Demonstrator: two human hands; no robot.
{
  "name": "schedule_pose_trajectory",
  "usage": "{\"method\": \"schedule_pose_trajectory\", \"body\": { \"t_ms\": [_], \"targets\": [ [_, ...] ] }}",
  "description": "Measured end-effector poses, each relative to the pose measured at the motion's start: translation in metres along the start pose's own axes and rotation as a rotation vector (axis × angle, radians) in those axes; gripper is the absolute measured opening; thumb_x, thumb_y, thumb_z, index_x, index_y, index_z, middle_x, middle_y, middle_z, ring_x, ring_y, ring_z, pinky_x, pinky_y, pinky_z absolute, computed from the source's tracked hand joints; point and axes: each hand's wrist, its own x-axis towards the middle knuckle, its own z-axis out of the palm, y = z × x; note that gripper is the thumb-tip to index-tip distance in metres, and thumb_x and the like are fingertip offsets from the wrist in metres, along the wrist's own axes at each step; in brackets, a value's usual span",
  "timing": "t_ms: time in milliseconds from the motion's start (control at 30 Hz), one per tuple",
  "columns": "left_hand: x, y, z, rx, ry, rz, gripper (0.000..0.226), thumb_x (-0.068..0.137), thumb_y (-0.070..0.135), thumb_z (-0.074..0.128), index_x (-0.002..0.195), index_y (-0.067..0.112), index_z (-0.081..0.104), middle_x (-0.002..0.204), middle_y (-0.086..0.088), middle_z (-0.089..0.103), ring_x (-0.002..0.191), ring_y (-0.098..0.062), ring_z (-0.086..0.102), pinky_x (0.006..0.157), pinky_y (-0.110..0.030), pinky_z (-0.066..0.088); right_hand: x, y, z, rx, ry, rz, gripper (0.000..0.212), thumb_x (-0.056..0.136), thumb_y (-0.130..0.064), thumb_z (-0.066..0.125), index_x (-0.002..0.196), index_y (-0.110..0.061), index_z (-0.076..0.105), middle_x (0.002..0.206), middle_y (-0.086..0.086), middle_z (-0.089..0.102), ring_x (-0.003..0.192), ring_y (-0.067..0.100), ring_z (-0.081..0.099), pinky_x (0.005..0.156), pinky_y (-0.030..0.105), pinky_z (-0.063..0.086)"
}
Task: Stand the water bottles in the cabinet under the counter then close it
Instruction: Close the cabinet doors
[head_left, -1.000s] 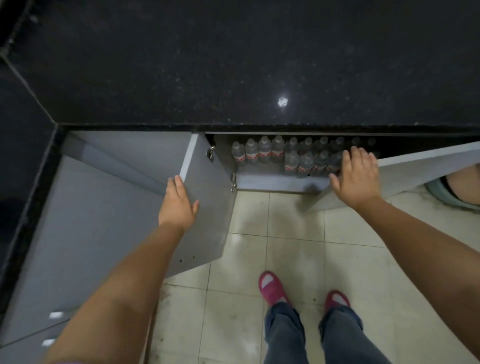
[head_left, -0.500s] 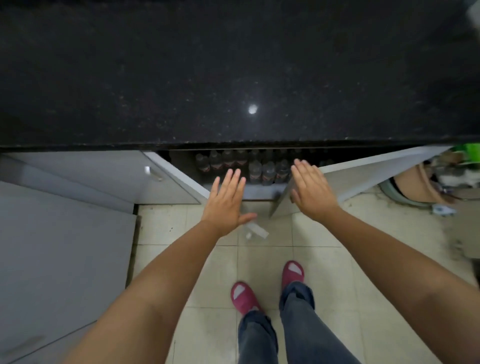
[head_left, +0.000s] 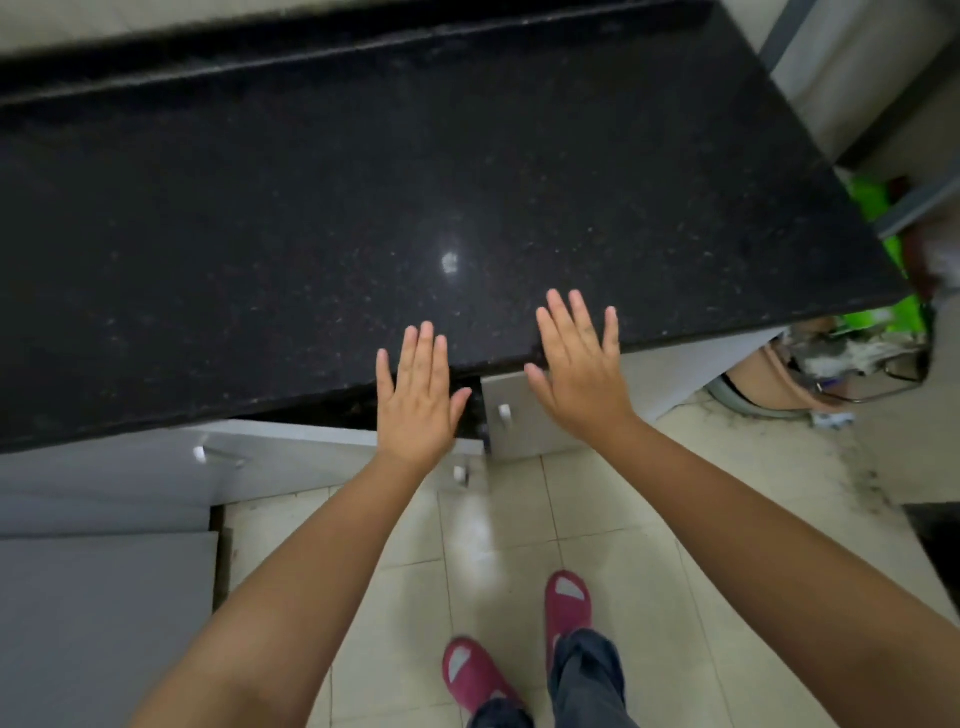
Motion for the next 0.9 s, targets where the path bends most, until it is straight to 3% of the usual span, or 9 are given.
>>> {"method": "schedule_pose_trajectory", "body": {
  "t_ms": [100,267,333,433,533,633,700,800,900],
  "targets": [
    [0.025,0.001,-0.008,0.059,0.002,0.032,0.070,0.098,0.047,0.023,0.148,0.005,-0.003,0.160,-0.011,-0.007,0.147,-0.022,-0.012,0.120,-0.048,-0.007,0.020,0.014,-0.004,-0.037,-0.173,0.102,0.062,0.080,-0.043,0.032,0.116,-0.005,0.064,0.123,0.013,0.067,0.115,0.032,0.062,0.088,0.061,0.047],
    [0.021,-0.017,0.003,0.257,-0.115,0.321,0.102,0.065,0.075,0.025,0.127,-0.003,0.047,0.131,-0.020,0.059,0.128,-0.035,0.049,0.118,-0.041,-0.016,0.028,0.021,0.006,-0.034,-0.168,0.072,0.060,0.081,-0.045,0.032,0.109,-0.008,0.069,0.116,0.009,0.071,0.108,0.027,0.067,0.086,0.051,0.053],
    [0.018,-0.027,0.009,0.302,-0.211,0.361,0.113,0.057,0.082,0.029,0.123,-0.007,0.052,0.127,-0.021,0.062,0.120,-0.036,0.058,0.117,-0.041,-0.002,0.030,0.021,0.007,-0.036,-0.156,0.065,0.061,0.081,-0.046,0.032,0.110,-0.007,0.069,0.116,0.010,0.071,0.108,0.027,0.067,0.086,0.050,0.054],
    [0.018,-0.027,0.005,0.280,-0.227,0.371,0.112,0.046,0.081,0.065,0.117,-0.006,0.061,0.123,-0.018,0.065,0.115,-0.031,0.063,0.110,-0.039,0.018,0.029,0.021,0.008,-0.013,-0.161,0.054,0.062,0.082,-0.046,0.031,0.112,-0.005,0.067,0.118,0.012,0.069,0.110,0.029,0.066,0.088,0.050,0.053],
    [0.022,-0.021,0.010,0.193,-0.158,0.312,0.111,0.043,0.067,0.079,0.122,-0.004,0.047,0.121,-0.017,0.067,0.111,-0.029,0.065,0.119,-0.031,-0.001,0.028,0.020,0.007,-0.006,-0.164,0.053,0.061,0.082,-0.045,0.031,0.112,-0.005,0.066,0.119,0.013,0.069,0.110,0.030,0.065,0.088,0.050,0.053],
    [0.023,-0.015,0.009,0.179,-0.064,0.310,0.103,0.053,0.067,0.071,0.124,0.000,0.039,0.123,-0.015,0.067,0.113,-0.028,0.065,0.119,-0.028,-0.013,0.028,0.020,0.008,-0.004,-0.157,0.046,0.061,0.083,-0.045,0.032,0.112,-0.004,0.066,0.119,0.013,0.069,0.110,0.030,0.066,0.088,0.050,0.053],
    [0.025,-0.014,0.007,0.189,-0.033,0.260,0.086,0.071,0.065,0.047,0.125,-0.001,0.041,0.125,-0.016,0.065,0.115,-0.029,0.063,0.121,-0.031,-0.007,0.027,0.021,0.007,-0.011,-0.171,0.052,0.062,0.083,-0.046,0.031,0.112,-0.005,0.067,0.119,0.012,0.069,0.110,0.029,0.066,0.088,0.050,0.053],
    [0.037,-0.013,-0.003,0.119,0.077,0.124,0.075,0.088,0.052,0.029,0.137,-0.004,0.038,0.146,-0.022,0.042,0.136,-0.032,0.041,0.119,-0.044,0.018,0.027,0.021,0.008,-0.012,-0.164,0.056,0.062,0.083,-0.046,0.031,0.112,-0.006,0.067,0.119,0.012,0.069,0.110,0.029,0.066,0.088,0.049,0.053],
    [0.052,-0.013,-0.013,0.011,0.017,-0.032,0.071,0.098,0.047,0.023,0.149,0.003,0.002,0.160,-0.014,-0.004,0.149,-0.027,-0.007,0.122,-0.043,-0.002,0.028,0.021,0.007,-0.011,-0.209,0.066,0.063,0.087,-0.048,0.026,0.112,-0.007,0.067,0.119,0.011,0.069,0.110,0.028,0.066,0.089,0.047,0.054]
  ]
}}
